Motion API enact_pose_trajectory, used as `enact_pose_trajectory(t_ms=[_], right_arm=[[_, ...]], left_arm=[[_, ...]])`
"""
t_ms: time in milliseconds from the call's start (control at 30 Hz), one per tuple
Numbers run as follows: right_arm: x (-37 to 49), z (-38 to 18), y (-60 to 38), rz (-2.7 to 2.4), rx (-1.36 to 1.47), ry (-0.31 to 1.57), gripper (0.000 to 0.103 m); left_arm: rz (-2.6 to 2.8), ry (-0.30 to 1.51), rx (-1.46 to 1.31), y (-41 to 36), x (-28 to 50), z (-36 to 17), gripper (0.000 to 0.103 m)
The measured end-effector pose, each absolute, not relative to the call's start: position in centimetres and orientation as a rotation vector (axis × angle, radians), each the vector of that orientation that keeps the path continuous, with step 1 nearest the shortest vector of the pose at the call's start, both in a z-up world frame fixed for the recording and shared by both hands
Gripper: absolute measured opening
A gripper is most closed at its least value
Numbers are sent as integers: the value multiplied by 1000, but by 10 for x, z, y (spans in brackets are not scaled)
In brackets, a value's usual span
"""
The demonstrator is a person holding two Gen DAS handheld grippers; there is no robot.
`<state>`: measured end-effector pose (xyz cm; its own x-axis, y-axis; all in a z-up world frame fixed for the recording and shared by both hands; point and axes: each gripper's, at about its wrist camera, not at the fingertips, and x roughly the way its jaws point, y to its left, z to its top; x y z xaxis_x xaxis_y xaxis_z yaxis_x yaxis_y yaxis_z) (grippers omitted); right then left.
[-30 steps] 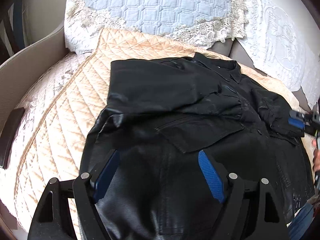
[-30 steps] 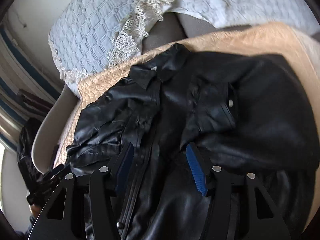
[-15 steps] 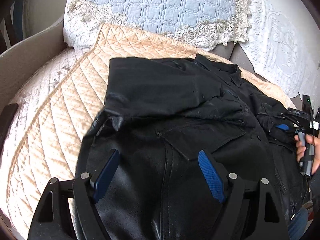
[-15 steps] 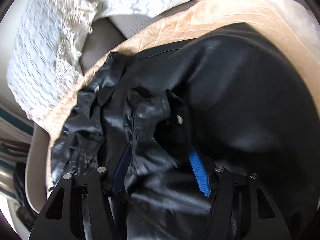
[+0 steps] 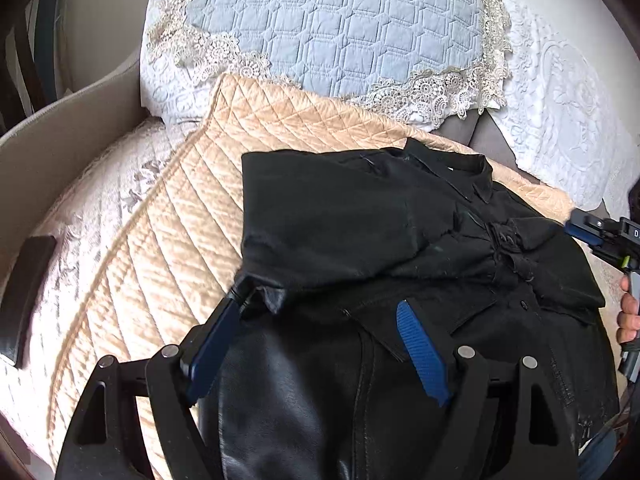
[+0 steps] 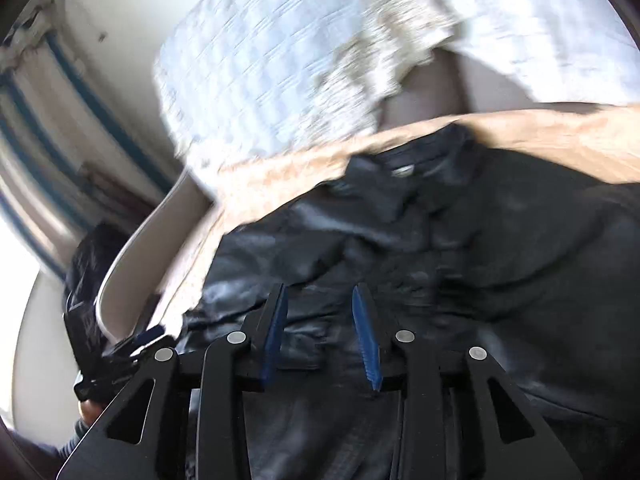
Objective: Fold large clothes
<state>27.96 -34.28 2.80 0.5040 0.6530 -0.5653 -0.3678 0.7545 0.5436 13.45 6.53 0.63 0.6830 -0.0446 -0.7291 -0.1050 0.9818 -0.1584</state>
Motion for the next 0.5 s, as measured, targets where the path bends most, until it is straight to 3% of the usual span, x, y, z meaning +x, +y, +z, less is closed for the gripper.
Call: enact_pose_trajectory(t_ms=[267,333,367,500], right_arm=[[266,-34,-491,171,428,909,35],[265,-61,-512,165,482,989,29],[263,-67,-518,169,503,995,19],[249,-46,-516,195,462,922,21]], left_arm=[[21,833,-131,61,177,-1,83],[37,875,-129,62,196,-18,83],[43,900,-127,63,205,-29,83],[76,941,-100,65,219,-42,83]])
